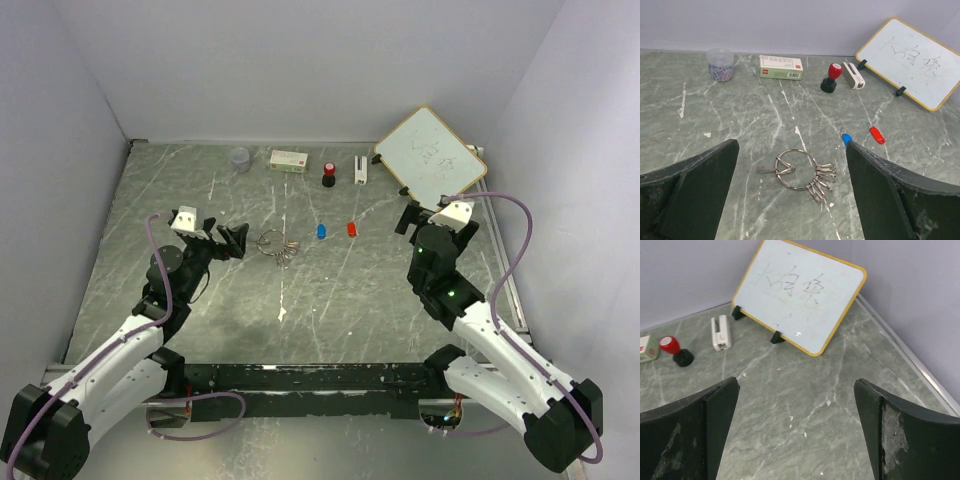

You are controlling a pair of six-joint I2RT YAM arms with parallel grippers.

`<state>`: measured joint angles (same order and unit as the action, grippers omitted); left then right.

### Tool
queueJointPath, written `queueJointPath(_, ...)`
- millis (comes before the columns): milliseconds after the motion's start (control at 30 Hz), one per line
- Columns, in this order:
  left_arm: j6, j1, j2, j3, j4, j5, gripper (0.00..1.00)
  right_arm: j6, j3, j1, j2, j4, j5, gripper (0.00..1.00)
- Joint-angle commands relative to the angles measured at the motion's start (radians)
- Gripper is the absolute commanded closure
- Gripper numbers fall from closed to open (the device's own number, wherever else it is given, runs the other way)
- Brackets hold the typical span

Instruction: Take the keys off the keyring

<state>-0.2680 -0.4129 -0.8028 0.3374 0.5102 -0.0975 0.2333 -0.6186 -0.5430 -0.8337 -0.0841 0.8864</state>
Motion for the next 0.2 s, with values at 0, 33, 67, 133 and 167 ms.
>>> queueJointPath(0, 0.015, 0.003, 0.005, -0.003, -0.012, -0.021, 0.00, 0.038, -0.022, 0.003, -0.026, 0.043, 0.118, 0.00)
queueJointPath(33, 0.017, 0.003, 0.003, -0.005, -0.012, -0.023, 0.00, 0.042, -0.026, 0.003, -0.035, 0.050, 0.132, 0.00)
queueJointPath(67, 0.019, 0.003, 0.000, -0.005, -0.011, -0.024, 0.00, 0.049, -0.031, 0.003, -0.047, 0.059, 0.149, 0.00)
queueJointPath(133, 0.021, 0.002, -0.004, -0.006, -0.015, -0.029, 0.00, 0.060, -0.046, 0.003, -0.071, 0.077, 0.167, 0.00)
queueJointPath(167, 0.022, 0.002, -0.008, -0.008, -0.017, -0.033, 0.00, 0.069, -0.052, 0.003, -0.079, 0.086, 0.171, 0.00)
